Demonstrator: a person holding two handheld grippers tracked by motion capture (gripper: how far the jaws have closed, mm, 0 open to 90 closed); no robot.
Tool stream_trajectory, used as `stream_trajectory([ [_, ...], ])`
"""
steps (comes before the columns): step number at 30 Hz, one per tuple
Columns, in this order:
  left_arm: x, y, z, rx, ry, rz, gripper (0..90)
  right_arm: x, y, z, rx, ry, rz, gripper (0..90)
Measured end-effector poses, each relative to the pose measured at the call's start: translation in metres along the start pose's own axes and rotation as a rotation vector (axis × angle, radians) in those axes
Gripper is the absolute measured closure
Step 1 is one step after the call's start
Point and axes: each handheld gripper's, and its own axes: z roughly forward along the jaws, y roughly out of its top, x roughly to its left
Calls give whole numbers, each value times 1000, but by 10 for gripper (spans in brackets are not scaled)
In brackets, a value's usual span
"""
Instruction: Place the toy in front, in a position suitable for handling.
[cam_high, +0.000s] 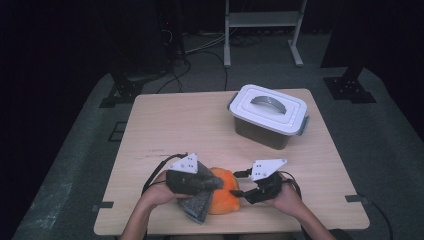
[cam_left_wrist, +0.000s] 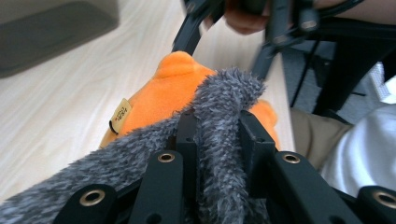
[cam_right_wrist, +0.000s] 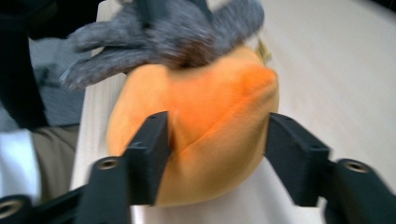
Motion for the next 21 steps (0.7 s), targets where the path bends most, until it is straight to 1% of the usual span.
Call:
stream_trajectory([
  [1,0,0,-1,0,4,0,730,3,1,-3,-4,-9,-43,349],
  [2,1,-1,-2,1,13,4,730,4,0,-3,-3,-7,-66,338],
  [4,3,-2,-2,-5,18,-3,729,7,-2,-2,3,6,-98,330],
  [5,3,-2,-2,-10,15,-4,729,7,-4,0,3,15,-102,330],
  [7,3,-2,-1,-13,14,-5,729,7,-5,4,1,39,-97,324],
  [8,3,-1,-1,-15,14,-5,729,7,-6,7,3,40,-93,327],
  [9,2,0,-2,-15,14,-2,729,7,-6,8,7,34,-90,339],
  [10,1,1,-4,-15,14,0,729,7,-6,10,13,20,-72,352],
  [11,0,2,-7,-18,11,1,729,7,-6,10,13,20,-72,363],
  [13,-3,4,-11,-32,-10,8,728,7,-8,12,34,3,-56,371],
  [14,-4,5,-12,-34,-20,7,728,7,-8,12,34,3,-56,371],
  [17,-5,3,-9,-2,-59,12,726,5,-9,14,42,6,-30,378],
  [19,-4,-1,-4,9,-85,0,725,3,-9,14,42,15,-13,391],
  [20,-3,-3,-2,12,-81,-1,726,3,-9,14,45,18,-12,404],
  [21,-2,-3,-1,19,-64,2,727,3,-10,15,49,21,-9,421],
])
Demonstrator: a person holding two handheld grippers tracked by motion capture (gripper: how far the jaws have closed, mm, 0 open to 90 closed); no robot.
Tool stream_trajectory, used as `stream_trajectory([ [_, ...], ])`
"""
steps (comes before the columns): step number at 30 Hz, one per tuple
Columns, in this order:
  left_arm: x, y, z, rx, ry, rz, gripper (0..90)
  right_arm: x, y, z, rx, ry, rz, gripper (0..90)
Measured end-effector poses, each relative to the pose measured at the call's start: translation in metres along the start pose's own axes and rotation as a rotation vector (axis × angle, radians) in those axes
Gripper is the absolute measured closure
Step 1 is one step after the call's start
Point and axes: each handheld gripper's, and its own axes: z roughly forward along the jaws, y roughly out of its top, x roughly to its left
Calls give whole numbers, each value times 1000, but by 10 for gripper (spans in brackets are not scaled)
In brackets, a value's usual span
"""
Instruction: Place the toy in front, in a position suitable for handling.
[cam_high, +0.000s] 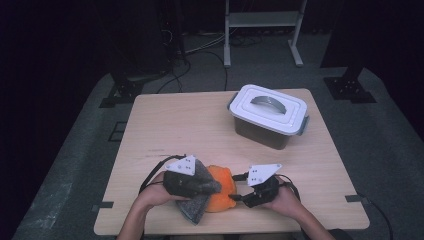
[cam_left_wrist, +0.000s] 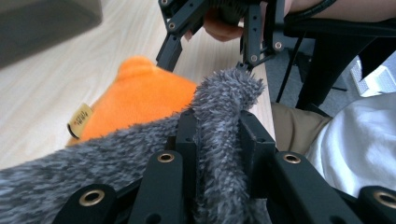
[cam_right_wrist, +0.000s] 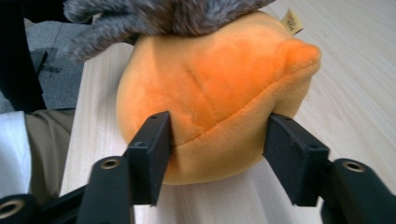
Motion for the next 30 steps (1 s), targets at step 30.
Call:
stream_trajectory([
  [30,-1,3,-14,-28,75,30,722,-12,23,15,-26,-49,-81,416],
])
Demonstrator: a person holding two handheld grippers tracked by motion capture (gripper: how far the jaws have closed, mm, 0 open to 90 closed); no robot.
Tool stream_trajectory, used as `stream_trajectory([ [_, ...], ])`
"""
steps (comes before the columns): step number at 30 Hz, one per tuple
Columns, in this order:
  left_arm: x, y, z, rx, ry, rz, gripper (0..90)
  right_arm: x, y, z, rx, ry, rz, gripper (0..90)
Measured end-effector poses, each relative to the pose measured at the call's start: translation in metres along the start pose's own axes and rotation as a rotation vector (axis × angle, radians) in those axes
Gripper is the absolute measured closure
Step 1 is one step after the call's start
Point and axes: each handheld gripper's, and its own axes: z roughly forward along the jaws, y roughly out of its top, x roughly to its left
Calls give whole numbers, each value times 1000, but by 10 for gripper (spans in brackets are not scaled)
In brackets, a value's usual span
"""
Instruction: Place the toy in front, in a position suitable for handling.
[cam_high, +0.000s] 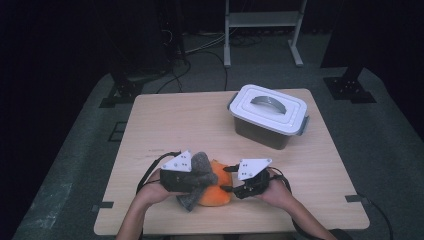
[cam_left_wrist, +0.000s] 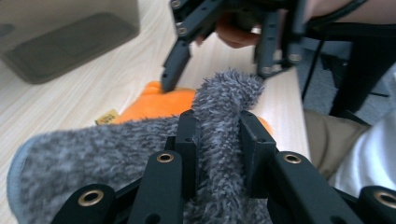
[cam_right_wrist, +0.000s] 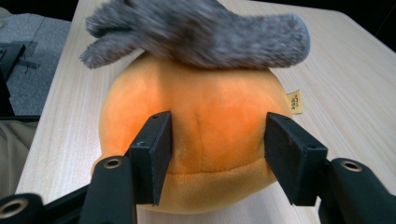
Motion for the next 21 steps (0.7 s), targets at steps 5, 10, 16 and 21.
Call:
stream_trajectory([
  [5,-2,-4,6,39,-53,4,711,-4,-2,0,15,5,36,420],
  [10,1,-6,8,53,-1,5,713,-7,-4,1,22,-1,59,435],
  [16,8,-13,0,68,44,-11,722,-8,-5,3,24,-3,101,447],
  [21,11,-17,-7,95,61,-23,721,-12,-7,3,24,-1,125,447],
])
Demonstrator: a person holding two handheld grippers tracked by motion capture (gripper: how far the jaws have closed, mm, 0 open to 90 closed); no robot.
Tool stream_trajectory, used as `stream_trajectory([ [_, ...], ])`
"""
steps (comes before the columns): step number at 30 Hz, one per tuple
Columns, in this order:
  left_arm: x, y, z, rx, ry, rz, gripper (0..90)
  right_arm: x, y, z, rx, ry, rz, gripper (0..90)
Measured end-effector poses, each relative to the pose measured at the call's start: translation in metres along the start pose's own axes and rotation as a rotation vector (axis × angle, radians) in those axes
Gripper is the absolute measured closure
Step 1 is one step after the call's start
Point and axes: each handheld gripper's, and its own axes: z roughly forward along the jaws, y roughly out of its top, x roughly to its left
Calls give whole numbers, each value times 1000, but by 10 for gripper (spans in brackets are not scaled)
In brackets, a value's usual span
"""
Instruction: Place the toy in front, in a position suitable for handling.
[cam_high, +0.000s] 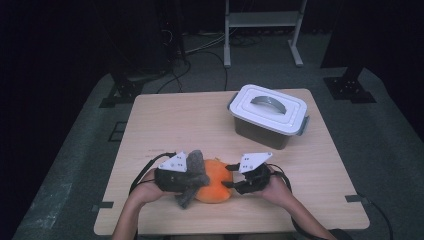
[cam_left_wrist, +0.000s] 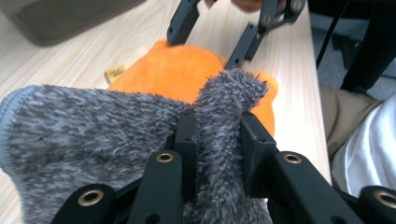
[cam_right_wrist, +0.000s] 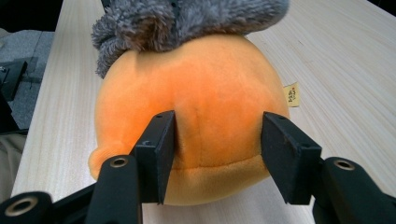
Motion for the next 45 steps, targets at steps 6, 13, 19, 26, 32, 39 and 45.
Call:
stream_trajectory([
  [6,-8,10,0,-30,-29,38,720,0,0,0,5,-1,12,444],
  [13,-16,17,21,-5,-68,83,710,1,0,1,12,-1,8,438],
  [19,-10,12,17,20,-2,55,724,1,0,-5,-5,2,-3,435],
  [26,-3,7,11,-42,38,2,724,16,-5,-12,-5,74,-98,377],
  [32,-1,6,11,-50,66,-21,723,27,-6,-4,-7,14,-143,398],
  [39,-1,7,15,-43,60,-30,723,26,-2,4,10,-75,-112,573],
  [45,-2,14,13,-53,56,-30,726,21,3,0,26,-38,-42,747],
])
